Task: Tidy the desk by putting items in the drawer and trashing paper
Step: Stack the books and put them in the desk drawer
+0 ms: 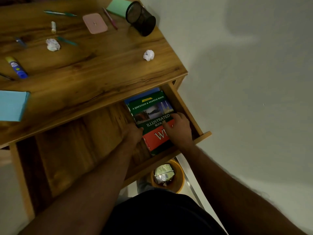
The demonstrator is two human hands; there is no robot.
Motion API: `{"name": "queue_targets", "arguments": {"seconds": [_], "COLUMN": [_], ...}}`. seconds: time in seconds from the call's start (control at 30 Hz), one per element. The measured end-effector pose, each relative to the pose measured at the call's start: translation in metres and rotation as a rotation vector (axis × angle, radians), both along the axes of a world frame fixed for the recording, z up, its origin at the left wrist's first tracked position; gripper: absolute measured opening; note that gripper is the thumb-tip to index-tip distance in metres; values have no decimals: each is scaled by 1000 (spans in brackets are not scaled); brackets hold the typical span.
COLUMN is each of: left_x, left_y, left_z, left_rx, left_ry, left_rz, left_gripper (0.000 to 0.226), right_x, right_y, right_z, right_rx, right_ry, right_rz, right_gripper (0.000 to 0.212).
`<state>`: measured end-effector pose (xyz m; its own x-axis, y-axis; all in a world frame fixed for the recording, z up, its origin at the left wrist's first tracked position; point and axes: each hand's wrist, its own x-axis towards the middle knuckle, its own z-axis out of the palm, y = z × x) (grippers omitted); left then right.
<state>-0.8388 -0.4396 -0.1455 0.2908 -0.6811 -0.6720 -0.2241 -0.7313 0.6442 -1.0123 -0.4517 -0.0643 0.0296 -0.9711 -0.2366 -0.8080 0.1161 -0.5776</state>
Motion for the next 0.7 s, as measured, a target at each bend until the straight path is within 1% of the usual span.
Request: {"name": "queue_targets", "arguments": {"seconds": [0.07,0.1,0.2,0.27,0.33,0.43,0.5,0.63,0.7], "left_x": [-5,-8,-9,-1,11,36,53,89,100], "left_y": [6,11,33,52,71,103,122,165,188], "left_z": [11,22,55,72,83,97,103,119,126], "left_rx": [-23,-30,-27,-20,-16,-51,-82,-115,-109], "left_ry": [45,99,337,494,582,592,589,566,575], "left_rz": [-27,-25,61,100,108,117,166,259,310], "left_gripper": [24,24,23,26,28,19,14,25,28], "right_x": [4,7,18,25,27,35,39,55,64], "right_y": [10,16,32,45,57,83,98,130,144], "right_z": [3,3,6,7,9,12,13,14,14], "right_rx": [33,30,-7,-51,-110,-137,-135,-117,-101], "right_ry": [-59,-78,-77,-89,-88,-187,-229,-344,-396], "right_rz": [-22,-23,-21,-27,-37,-99,-154,-292,-367], "right_gripper": [46,45,36,30,25,19,18,5,10]}}
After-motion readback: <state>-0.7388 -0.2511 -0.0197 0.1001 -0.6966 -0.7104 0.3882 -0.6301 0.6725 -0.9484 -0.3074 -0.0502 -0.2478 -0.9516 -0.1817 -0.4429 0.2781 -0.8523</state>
